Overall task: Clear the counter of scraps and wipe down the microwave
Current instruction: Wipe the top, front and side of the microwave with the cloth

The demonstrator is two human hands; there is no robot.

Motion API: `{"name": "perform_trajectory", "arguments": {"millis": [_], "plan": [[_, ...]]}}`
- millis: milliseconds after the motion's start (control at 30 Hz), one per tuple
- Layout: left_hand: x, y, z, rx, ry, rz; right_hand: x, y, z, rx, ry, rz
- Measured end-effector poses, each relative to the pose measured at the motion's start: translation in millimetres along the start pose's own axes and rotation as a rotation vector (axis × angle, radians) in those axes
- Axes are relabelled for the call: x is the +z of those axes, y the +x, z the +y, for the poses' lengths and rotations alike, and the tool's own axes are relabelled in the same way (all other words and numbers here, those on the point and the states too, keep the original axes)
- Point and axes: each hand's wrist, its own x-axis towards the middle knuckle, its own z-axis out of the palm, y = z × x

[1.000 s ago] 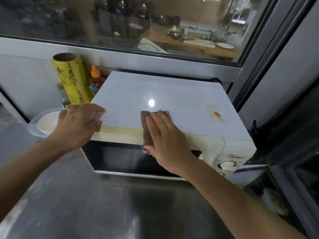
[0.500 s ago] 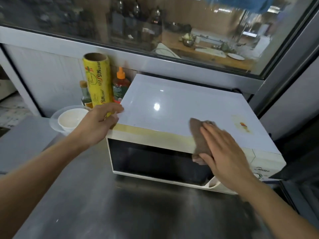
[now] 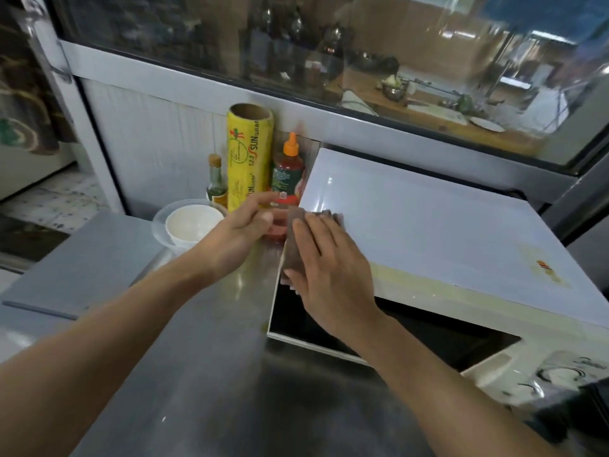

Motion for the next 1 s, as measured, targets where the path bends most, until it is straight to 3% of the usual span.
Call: {"name": "perform_trajectory", "arguments": {"millis": [200,333,500,733,900,1000], "plan": [[-4.0,-11.0,-3.1,-0.045,0.088,0.026,0.3,10.0,-12.5,-0.070,0.053,0.069],[-1.7,-15.0,-3.1,-0.031,0.102,-0.017,-15.3,-28.5,29.1,0.013,0.018,0.117],[4.1,-21.0,-0.2,0.009,0.066,-0.108,-19.7,-67.3,63.4,0.157,-0.014,0.063],[6.8,-30.6,-2.7,-0.045,-0.096,-0.024,1.7,-1.6,-19.5,0.133,0.004,0.109],[17.8,-31.8,-7.3,-0.053,-0.083,0.019,2.9,-0.7,-12.6,0.109,-0.046,0.120],[29.1,-34.0,2.0,-0.013,0.067,0.073,-1.7,-19.2,16.1,0.019,-0.099,0.108]]}}
